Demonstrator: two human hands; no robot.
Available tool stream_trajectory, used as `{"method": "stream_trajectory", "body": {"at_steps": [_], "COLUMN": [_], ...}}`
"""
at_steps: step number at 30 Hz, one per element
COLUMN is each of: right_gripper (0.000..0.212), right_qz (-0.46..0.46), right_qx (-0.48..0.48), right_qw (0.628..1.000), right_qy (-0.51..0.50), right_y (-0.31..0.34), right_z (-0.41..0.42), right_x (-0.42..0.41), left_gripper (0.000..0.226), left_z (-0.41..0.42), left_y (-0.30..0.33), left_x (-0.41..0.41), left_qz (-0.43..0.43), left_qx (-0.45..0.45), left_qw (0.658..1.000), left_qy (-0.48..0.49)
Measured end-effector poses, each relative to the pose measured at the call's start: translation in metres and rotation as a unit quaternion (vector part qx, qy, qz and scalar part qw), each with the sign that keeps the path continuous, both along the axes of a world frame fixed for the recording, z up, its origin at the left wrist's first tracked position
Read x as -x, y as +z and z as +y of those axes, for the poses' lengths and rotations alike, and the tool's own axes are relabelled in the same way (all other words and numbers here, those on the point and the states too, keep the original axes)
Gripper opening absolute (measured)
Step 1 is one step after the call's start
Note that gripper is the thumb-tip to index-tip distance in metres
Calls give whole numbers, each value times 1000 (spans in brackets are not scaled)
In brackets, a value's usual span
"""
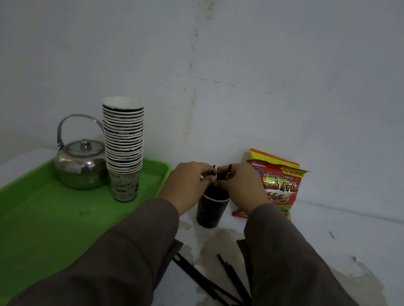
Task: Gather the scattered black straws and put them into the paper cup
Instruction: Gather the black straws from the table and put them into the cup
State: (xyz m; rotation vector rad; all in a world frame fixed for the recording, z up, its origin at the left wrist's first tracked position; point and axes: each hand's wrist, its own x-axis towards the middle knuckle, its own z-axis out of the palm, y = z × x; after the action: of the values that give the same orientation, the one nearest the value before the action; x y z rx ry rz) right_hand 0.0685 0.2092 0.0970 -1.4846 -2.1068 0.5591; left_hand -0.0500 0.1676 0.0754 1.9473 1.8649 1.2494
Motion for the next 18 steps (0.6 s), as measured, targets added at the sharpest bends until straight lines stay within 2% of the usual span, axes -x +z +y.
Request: {"method": "stream_trajectory", "body": {"at_steps": [2, 5, 7, 9, 11, 16, 18], "right_gripper": [46, 54, 51, 38, 34, 31, 23], "right_qz": [46, 21, -14, -71, -83, 82, 69], "right_qx": [-36, -100, -121, -147, -167, -191, -213], "right_qw": [998, 995, 992, 985, 980, 978, 974], "right_qy": [0, 10, 34, 54, 62, 35, 44], "right_y": [-1, -4, -8, -10, -9, 6, 3], "right_z": [-2, -3, -3, -4, -8, -35, -61], "right_x": [-1, -2, -2, -5, -9, -33, -53], "left_gripper": [23, 27, 27, 28, 30, 25, 20], "left_z": [1, 1, 1, 0, -4, -44, -72], "left_y": [1, 4, 7, 11, 15, 14, 2], "left_x": [1, 3, 3, 2, 2, -9, -21], "left_qz": [39, 134, 194, 230, 228, 123, 102], "left_qx": [8, 15, 20, 25, 13, -138, -161], "left_qw": [999, 991, 981, 973, 973, 983, 980], "left_qy": [0, 6, 14, 25, 34, 0, -49]}}
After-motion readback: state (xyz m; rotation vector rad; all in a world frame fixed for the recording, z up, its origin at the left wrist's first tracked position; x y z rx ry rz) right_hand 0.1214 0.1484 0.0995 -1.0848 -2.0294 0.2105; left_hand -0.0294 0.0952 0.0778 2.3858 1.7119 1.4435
